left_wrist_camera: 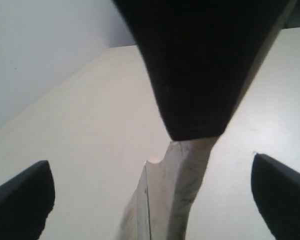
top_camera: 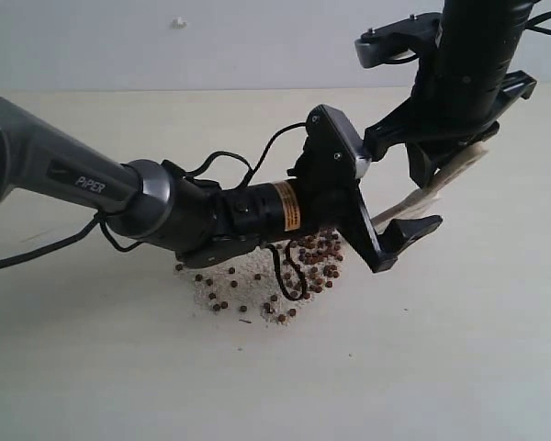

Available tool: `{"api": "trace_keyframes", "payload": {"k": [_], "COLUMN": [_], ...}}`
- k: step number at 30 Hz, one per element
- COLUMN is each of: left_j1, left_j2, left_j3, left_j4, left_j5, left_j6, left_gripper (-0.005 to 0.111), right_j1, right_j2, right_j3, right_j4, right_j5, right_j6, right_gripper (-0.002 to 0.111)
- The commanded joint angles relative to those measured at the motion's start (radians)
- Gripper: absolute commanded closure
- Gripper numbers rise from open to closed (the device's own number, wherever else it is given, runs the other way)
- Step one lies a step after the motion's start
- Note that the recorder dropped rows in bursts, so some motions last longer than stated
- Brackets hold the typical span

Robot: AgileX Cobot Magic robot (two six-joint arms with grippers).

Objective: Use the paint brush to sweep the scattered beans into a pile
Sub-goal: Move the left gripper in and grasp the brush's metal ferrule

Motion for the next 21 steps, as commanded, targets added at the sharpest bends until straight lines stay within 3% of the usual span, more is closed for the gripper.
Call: {"api": "trace_keyframes", "payload": {"k": [1,11,13,15,18,21], "left_j1": [-0.026,-0.037,-0.037,-0.037,-0.037,-0.037], "left_j2": [-0.002,0.040,0.040,0.040,0.040,0.040], "left_j3": [-0.022,-0.047,-0.057,-0.059,-0.059,-0.059], "left_j4": [0.001,0.000,0.000,0.000,0.000,0.003], "left_j5": [-0.006,-0.015,-0.016,-0.018,-0.018,-0.027], "left_j6": [-0.015,-0.057,-0.066,-0.068,-0.073,-0.091], "left_gripper": [0.003,0.003,0.008,0.020,0.048,0.090], "right_j1": [0.000,0.000,0.000,0.000,0.000,0.000], "right_j2": [-0.007,-0.007,-0.007,-0.007,-0.007,-0.007], "right_j3": [-0.004,-0.004,-0.004,-0.004,-0.004,-0.004], "right_j4": [0.004,0.009,0.009,0.009,0.007,0.007], "right_j5": [-0.010,-0.010,-0.010,-0.010,-0.019,-0.040], "right_j6": [0.000,0.004,0.004,0.004,0.004,0.006], "right_gripper": [0.108,0.108,0.108,0.108,0.108,0.108]}}
